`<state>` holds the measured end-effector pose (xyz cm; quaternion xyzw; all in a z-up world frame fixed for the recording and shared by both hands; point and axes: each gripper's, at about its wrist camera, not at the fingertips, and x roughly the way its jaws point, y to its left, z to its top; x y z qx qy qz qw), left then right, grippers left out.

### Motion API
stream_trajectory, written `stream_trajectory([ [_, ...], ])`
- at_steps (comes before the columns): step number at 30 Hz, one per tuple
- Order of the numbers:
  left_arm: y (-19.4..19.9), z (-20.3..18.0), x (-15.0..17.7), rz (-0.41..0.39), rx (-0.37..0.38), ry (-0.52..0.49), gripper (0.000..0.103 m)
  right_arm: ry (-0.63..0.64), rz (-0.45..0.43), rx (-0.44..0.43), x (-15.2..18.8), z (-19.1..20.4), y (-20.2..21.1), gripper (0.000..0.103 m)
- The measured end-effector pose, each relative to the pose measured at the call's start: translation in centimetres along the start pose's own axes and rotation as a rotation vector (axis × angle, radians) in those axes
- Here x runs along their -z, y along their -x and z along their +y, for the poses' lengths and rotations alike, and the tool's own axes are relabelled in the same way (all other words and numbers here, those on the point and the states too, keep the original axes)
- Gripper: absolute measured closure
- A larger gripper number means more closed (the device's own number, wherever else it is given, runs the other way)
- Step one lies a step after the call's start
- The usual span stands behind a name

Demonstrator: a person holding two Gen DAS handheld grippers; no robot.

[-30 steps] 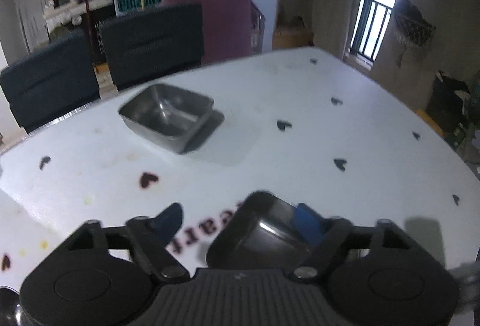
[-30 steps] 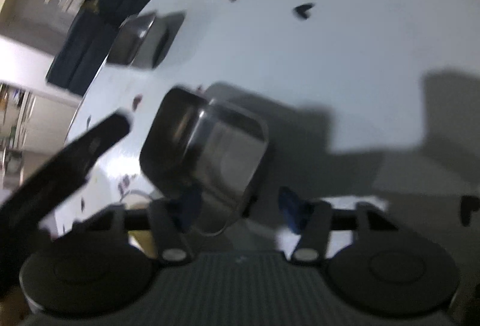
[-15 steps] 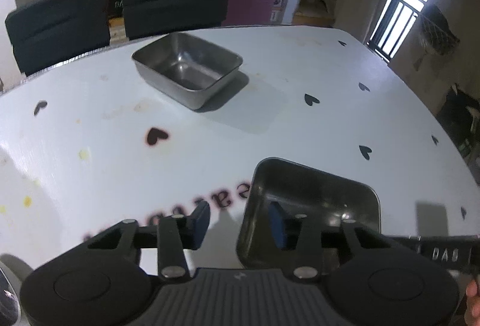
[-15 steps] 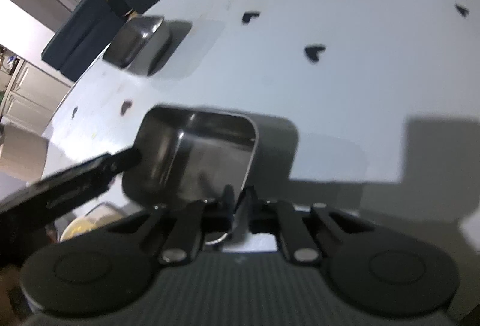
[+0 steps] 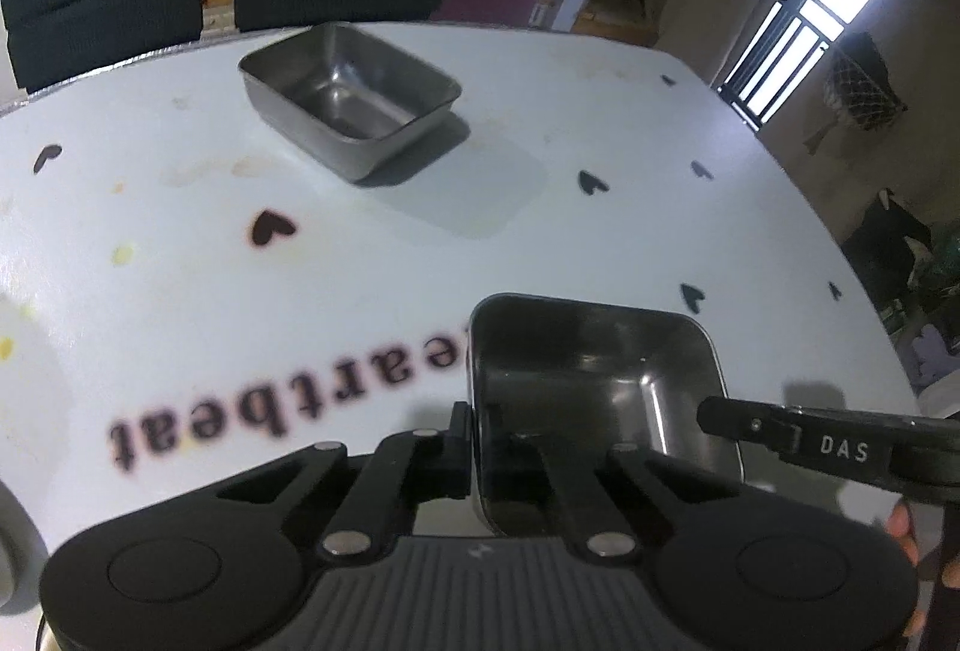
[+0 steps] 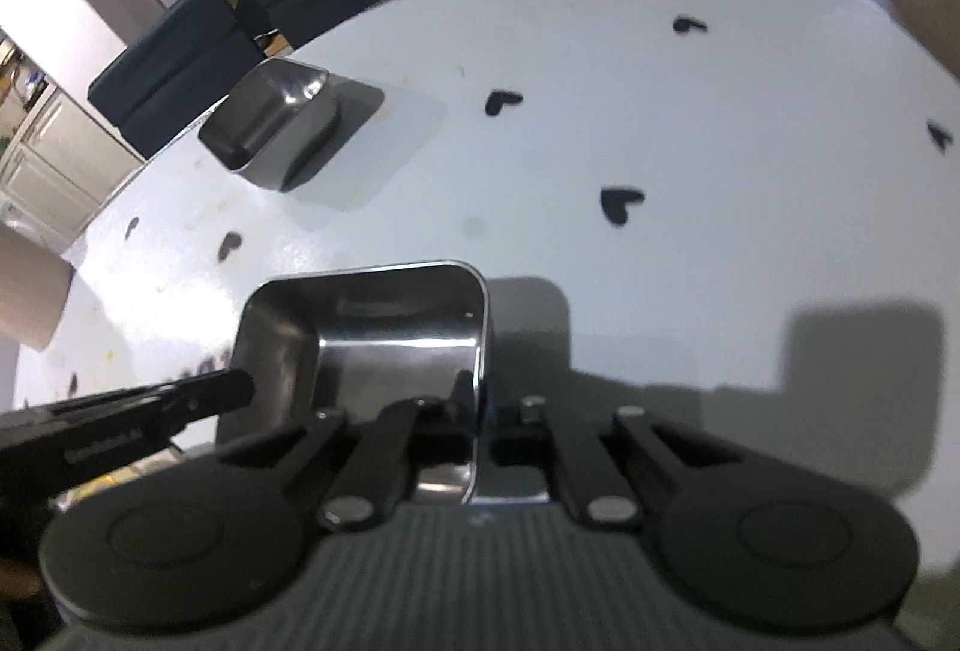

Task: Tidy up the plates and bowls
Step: 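Lift the steel tray with both grippers and carry it beside the lemon-print bowl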

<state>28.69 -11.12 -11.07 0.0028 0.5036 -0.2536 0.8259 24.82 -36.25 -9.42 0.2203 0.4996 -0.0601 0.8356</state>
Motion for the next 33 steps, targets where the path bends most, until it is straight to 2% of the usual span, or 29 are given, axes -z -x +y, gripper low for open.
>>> stream_trajectory([
  [4, 1.1, -0.9, 0.2, -0.022, 0.043, 0.018, 0.1, 0.014, -0.025, -0.018, -0.5, -1.0, 1.1, 0.098],
  [7, 1.7, -2.5, 0.5, -0.025, 0.059, -0.01, 0.099, 0.018, -0.043, -0.033, -0.8, -2.2, 2.3, 0.098],
  [13, 2.1, -5.5, 1.7, -0.022, 0.064, -0.045, 0.097, 0.016, -0.065, -0.015, -0.7, -4.3, 4.2, 0.098],
  [22, 1.0, -8.7, 3.9, 0.025, 0.046, -0.091, 0.094, 0.055, -0.045, 0.047, 0.4, -6.5, 5.2, 0.098],
  [27, 0.8, -9.1, 4.3, 0.032, 0.052, -0.088, 0.094, 0.085, -0.031, 0.083, 0.8, -6.8, 5.1, 0.098],
  [33, 0.5, -8.9, 4.3, 0.041, 0.055, -0.074, 0.094, 0.093, -0.017, 0.085, 1.0, -7.0, 4.8, 0.098],
])
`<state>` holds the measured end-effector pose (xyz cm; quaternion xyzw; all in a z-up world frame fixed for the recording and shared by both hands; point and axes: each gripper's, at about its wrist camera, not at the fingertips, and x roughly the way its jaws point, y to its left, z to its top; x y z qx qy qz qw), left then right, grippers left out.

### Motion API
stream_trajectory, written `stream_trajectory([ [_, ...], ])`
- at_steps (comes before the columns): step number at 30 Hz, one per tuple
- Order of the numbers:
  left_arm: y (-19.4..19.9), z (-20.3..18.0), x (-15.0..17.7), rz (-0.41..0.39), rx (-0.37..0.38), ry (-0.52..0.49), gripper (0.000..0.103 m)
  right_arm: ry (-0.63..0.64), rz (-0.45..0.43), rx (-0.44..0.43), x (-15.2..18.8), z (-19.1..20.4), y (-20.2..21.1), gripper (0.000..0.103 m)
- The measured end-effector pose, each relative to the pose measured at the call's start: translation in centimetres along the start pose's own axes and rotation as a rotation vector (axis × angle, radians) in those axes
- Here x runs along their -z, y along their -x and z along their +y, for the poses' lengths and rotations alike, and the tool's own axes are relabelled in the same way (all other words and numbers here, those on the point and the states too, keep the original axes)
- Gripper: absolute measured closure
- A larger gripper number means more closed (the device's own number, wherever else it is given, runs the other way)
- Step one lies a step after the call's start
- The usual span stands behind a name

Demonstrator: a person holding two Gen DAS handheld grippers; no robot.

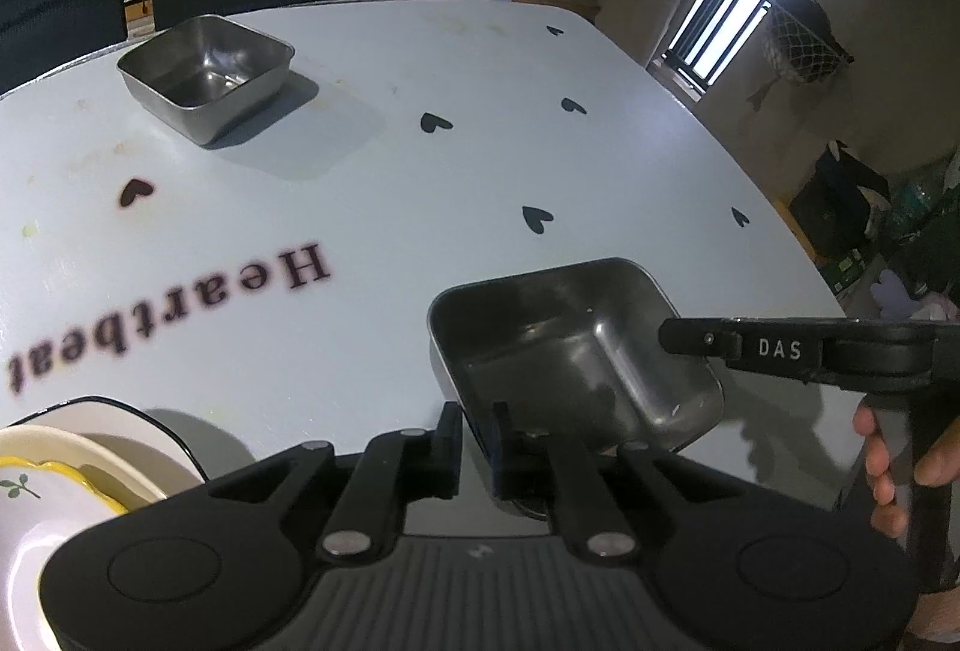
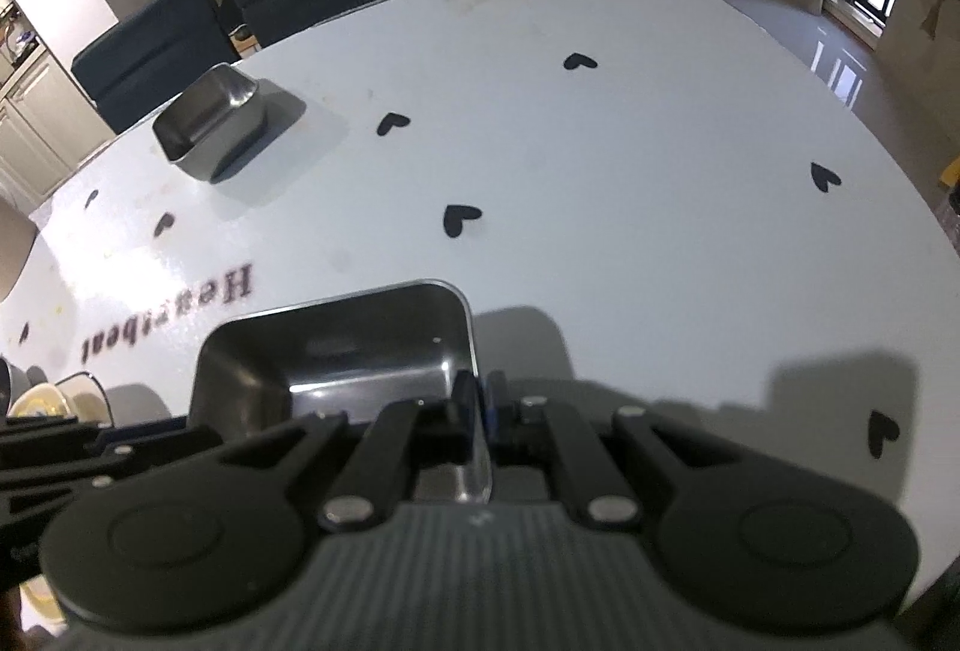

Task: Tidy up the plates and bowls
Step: 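Lift the steel tray with both grippers and carry it beside the lemon-print bowl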

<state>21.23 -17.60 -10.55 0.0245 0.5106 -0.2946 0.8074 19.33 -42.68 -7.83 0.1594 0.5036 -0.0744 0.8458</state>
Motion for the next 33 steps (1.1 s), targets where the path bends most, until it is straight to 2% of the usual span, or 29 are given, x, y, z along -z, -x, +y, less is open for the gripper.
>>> stream_trajectory([
  [21, -1.4, 0.0, 0.3, 0.059, 0.012, -0.007, 0.093, 0.014, 0.043, 0.005, -0.4, 0.4, -1.9, 0.097],
  [25, -1.3, -0.1, 0.6, 0.048, 0.004, -0.029, 0.093, 0.013, 0.043, -0.013, -0.5, 0.1, -2.2, 0.096],
  [27, -1.2, -0.1, 0.7, 0.033, -0.006, -0.03, 0.089, 0.012, 0.039, -0.027, -0.4, -0.3, -2.3, 0.096],
  [33, -0.2, 0.2, 1.0, -0.013, 0.0, 0.014, 0.086, 0.035, 0.018, -0.022, 0.1, -0.1, -1.5, 0.094],
])
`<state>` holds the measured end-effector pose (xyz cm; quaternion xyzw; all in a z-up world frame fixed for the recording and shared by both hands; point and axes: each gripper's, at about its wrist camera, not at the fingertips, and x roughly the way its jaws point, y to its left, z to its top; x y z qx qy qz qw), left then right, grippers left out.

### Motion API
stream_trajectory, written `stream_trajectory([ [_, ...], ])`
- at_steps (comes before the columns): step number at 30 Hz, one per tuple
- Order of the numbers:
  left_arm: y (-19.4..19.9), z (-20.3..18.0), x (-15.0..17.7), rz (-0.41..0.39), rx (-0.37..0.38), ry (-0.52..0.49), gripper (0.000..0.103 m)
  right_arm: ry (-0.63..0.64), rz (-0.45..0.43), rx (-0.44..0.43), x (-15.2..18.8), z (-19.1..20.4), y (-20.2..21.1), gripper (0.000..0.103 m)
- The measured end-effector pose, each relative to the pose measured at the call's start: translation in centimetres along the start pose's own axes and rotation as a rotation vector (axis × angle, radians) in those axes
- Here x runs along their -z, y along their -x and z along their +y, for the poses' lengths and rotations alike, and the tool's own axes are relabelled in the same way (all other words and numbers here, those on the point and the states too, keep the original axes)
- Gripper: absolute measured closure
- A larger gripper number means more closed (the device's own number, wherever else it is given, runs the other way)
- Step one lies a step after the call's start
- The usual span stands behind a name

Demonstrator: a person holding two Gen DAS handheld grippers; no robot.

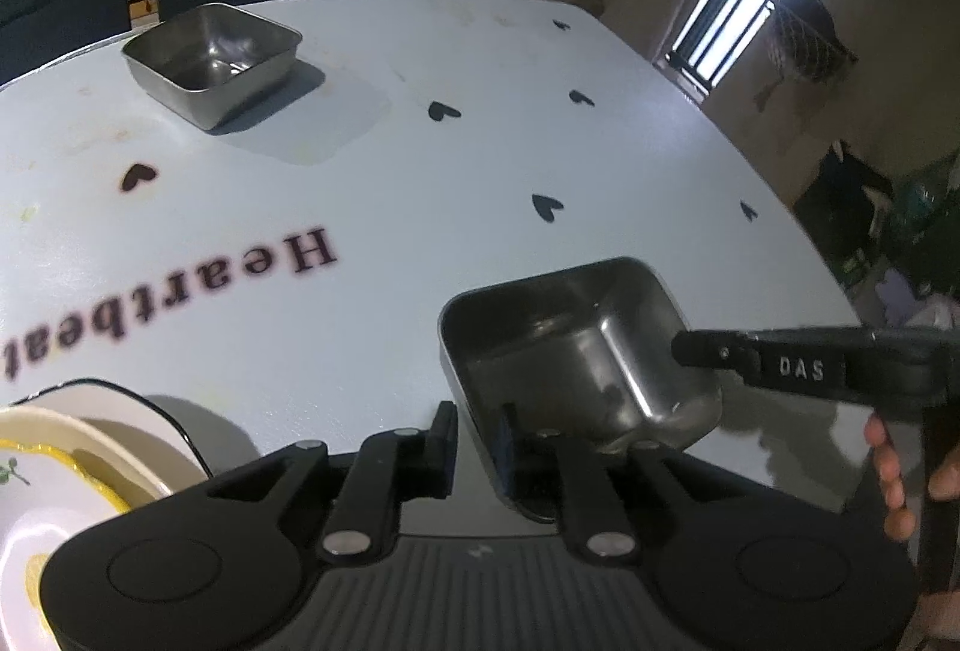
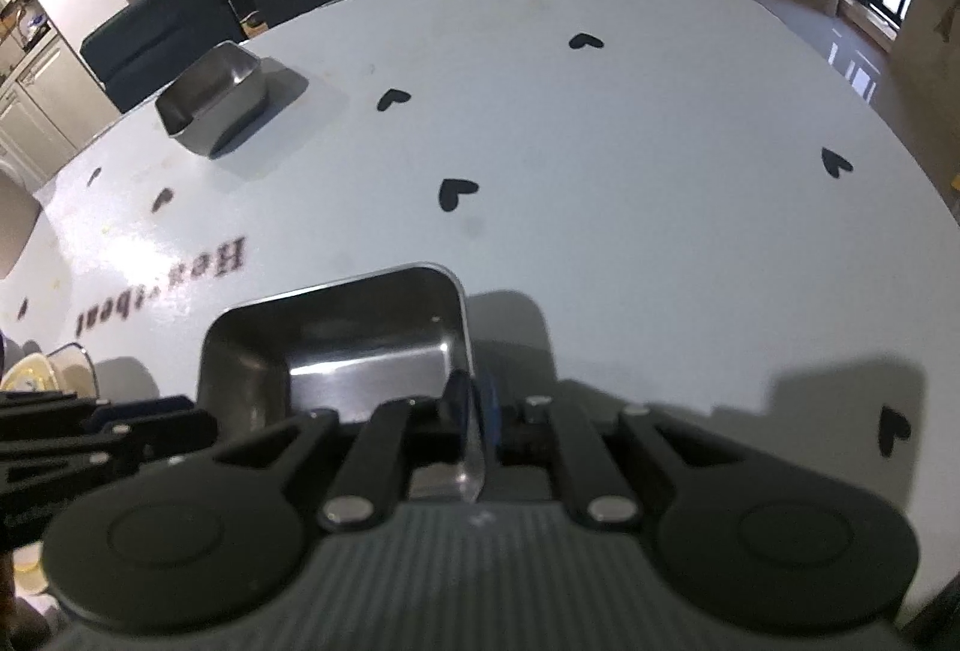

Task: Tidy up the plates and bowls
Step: 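Lift the steel tray with both grippers and carry it beside the lemon-print bowl, then lower the steel tray onto the table and open both grippers, then move both grippers to the second rectangular steel tray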

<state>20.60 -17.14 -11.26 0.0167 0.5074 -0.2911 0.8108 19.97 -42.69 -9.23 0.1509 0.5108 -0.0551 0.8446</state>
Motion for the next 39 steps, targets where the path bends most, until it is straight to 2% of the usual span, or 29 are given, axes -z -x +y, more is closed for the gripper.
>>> stream_trajectory([
  [3, 0.7, -0.3, 0.2, -0.019, 0.002, -0.004, 0.081, 0.012, -0.031, -0.003, 0.4, 0.4, 1.0, 0.088],
  [9, 2.9, -1.0, 0.7, -0.06, 0.014, -0.021, 0.08, 0.021, -0.094, -0.03, 1.6, 1.0, 3.6, 0.073],
  [11, 3.7, -1.2, 1.0, -0.073, 0.014, -0.024, 0.077, 0.025, -0.116, -0.018, 2.1, 1.3, 4.4, 0.062],
  [15, 5.0, -1.4, 1.8, -0.096, 0.014, -0.033, 0.065, 0.017, -0.129, -0.007, 3.1, 1.4, 5.7, 0.049],
  [17, 5.6, -1.5, 2.2, -0.101, 0.01, -0.043, 0.06, 0.03, -0.138, 0.004, 3.6, 1.7, 6.3, 0.037],
  [19, 6.2, -1.6, 2.6, -0.108, 0.007, -0.052, 0.052, 0.039, -0.142, 0.014, 4.0, 1.7, 6.6, 0.03],
  [21, 6.8, -1.5, 2.9, -0.118, 0.006, -0.054, 0.03, 0.046, -0.152, 0.027, 4.3, 1.9, 7.0, 0.025],
  [23, 7.5, -1.4, 3.3, -0.135, 0.009, -0.053, 0.012, 0.049, -0.169, 0.034, 4.6, 1.9, 7.6, 0.015],
  [26, 8.5, -1.0, 3.7, -0.159, 0.004, -0.054, 0.001, 0.042, -0.187, 0.028, 5.0, 2.0, 8.2, 0.002],
  [30, 10.0, -0.1, 3.9, -0.193, -0.018, -0.048, 0.0, 0.036, -0.22, 0.041, 5.0, 2.3, 8.8, 0.0],
  [35, 12.1, 1.7, 3.3, -0.245, -0.086, -0.063, 0.0, 0.026, -0.284, 0.05, 4.4, 3.5, 9.3, 0.0],
  [39, 13.7, 4.0, 2.5, -0.297, -0.124, -0.044, 0.0, 0.005, -0.322, 0.023, 3.5, 5.3, 8.8, 0.0],
])
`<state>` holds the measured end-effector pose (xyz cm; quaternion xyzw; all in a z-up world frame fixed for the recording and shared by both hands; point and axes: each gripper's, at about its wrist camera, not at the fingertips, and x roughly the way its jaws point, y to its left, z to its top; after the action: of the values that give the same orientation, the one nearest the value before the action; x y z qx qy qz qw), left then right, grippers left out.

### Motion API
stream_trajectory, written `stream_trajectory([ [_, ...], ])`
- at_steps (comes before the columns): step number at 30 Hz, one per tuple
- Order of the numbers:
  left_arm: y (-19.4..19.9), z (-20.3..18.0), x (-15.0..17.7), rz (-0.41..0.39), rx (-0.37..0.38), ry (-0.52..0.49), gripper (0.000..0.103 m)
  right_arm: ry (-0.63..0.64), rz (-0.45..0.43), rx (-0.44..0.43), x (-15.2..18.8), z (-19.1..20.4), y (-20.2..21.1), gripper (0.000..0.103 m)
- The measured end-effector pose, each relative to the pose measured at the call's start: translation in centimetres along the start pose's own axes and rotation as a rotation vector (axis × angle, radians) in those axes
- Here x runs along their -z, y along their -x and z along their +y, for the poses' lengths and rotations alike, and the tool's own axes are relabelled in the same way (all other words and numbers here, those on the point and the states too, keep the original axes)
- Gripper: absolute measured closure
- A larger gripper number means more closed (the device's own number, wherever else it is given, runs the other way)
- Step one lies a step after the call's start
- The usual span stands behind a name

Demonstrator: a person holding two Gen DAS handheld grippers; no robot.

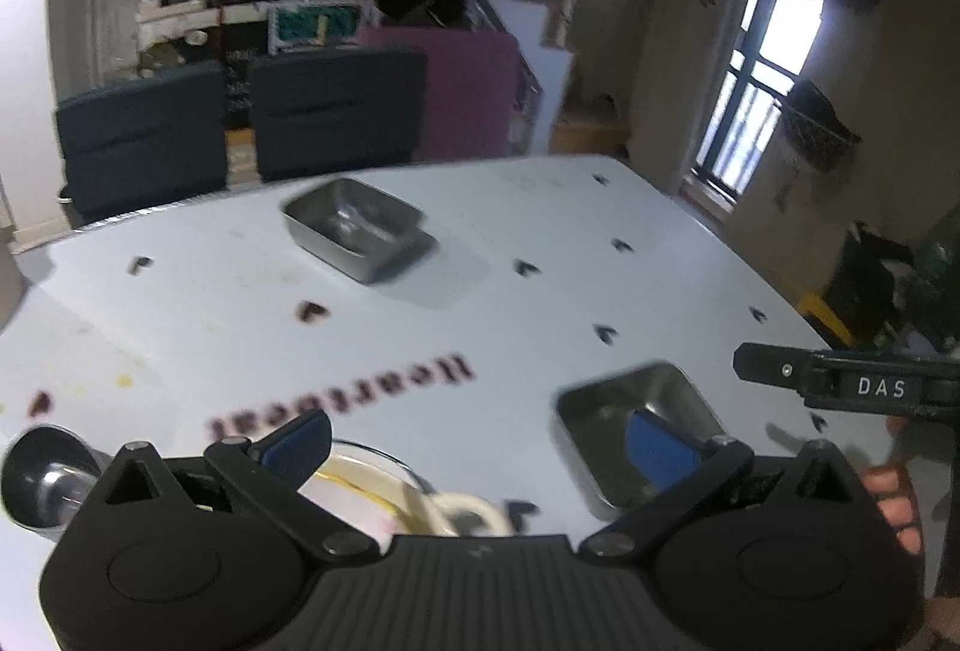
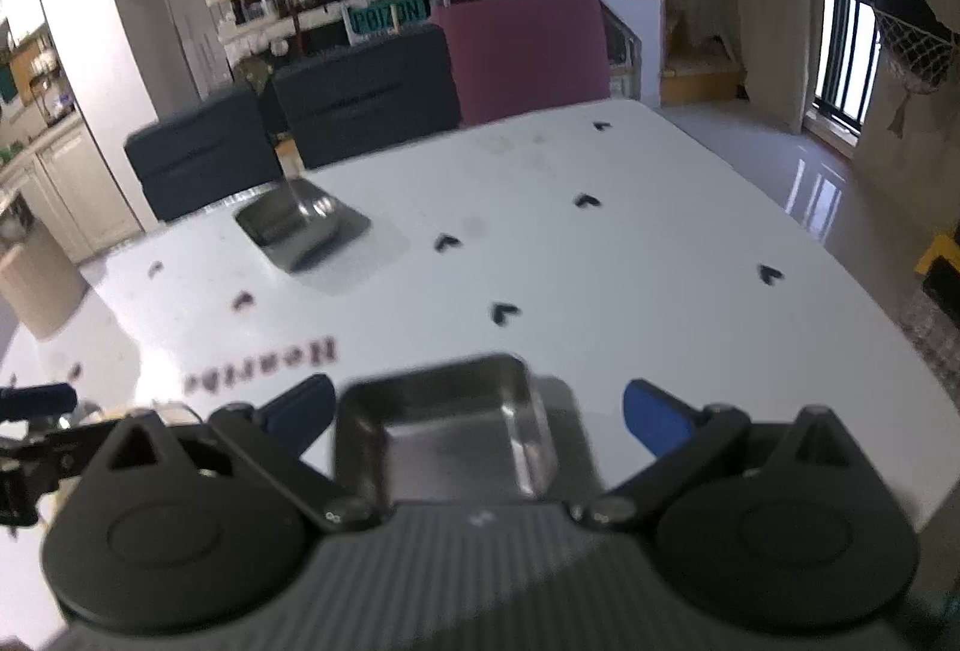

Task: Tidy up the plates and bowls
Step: 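Move both grippers to the second rectangular steel tray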

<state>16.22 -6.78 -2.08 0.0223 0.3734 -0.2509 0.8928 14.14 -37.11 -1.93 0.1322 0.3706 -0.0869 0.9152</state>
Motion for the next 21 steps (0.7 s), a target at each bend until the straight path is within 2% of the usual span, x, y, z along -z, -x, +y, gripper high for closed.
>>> stream_trajectory([
  [5, 0.5, 3.6, -1.4, -0.04, -0.035, 0.031, 0.0, -0.049, -0.033, -0.047, -1.5, 3.1, -2.3, 0.0],
  [12, -0.6, 9.3, -3.3, -0.097, -0.091, 0.05, 0.0, -0.111, -0.061, -0.101, -3.8, 7.1, -6.6, 0.0],
  [17, -2.4, 11.9, -4.6, -0.161, -0.098, 0.049, 0.0, -0.166, -0.04, -0.13, -5.6, 8.8, -10.3, 0.0],
  [21, -4.5, 13.2, -5.8, -0.177, -0.084, 0.043, 0.0, -0.249, -0.028, -0.141, -7.3, 9.4, -13.5, 0.003],
])
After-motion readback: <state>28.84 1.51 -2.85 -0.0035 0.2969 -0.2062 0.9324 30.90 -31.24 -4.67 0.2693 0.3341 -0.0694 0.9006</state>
